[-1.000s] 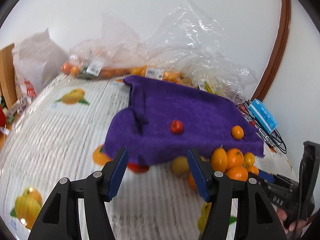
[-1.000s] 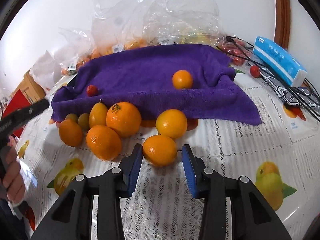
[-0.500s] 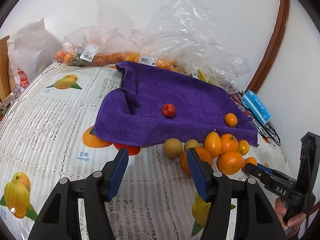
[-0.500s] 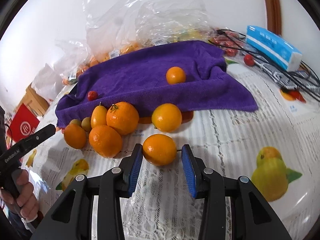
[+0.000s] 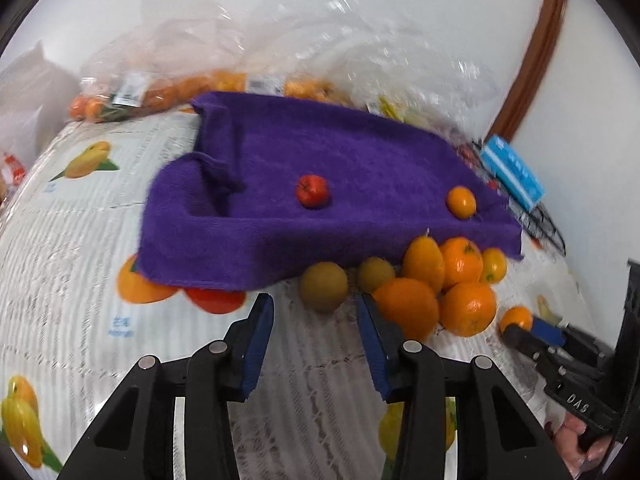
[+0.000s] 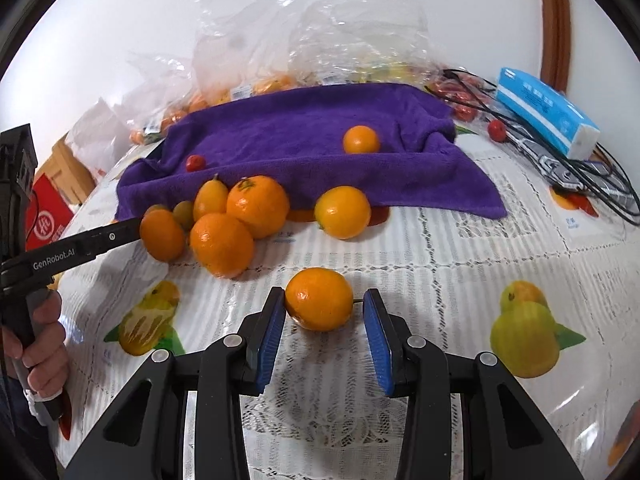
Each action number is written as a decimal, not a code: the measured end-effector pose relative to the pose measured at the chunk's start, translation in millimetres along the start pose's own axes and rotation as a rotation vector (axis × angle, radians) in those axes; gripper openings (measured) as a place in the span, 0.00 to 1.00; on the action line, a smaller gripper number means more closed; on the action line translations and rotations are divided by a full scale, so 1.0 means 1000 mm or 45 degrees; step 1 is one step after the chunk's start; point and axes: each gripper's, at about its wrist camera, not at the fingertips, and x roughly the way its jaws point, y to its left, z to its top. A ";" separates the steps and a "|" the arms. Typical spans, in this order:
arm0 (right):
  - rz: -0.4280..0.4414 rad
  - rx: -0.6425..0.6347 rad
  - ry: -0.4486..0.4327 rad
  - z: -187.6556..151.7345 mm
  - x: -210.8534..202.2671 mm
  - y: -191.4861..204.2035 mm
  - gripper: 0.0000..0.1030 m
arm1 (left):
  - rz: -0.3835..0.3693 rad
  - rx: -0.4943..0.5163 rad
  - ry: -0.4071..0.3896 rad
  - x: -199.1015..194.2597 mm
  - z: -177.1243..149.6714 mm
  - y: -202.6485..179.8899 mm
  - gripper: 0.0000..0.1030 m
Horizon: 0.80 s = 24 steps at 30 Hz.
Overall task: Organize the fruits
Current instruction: 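Move the right gripper to another orange while the left gripper moves to a pale yellow fruit, then close the right gripper on the orange while the left gripper closes on the pale yellow fruit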
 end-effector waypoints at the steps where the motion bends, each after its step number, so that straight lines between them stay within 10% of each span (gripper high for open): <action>1: -0.014 0.000 0.004 0.000 0.001 0.000 0.38 | 0.015 0.023 -0.009 0.001 0.000 -0.003 0.39; 24: 0.068 0.108 0.004 0.002 0.005 -0.012 0.39 | 0.190 0.110 0.008 0.019 0.011 -0.020 0.25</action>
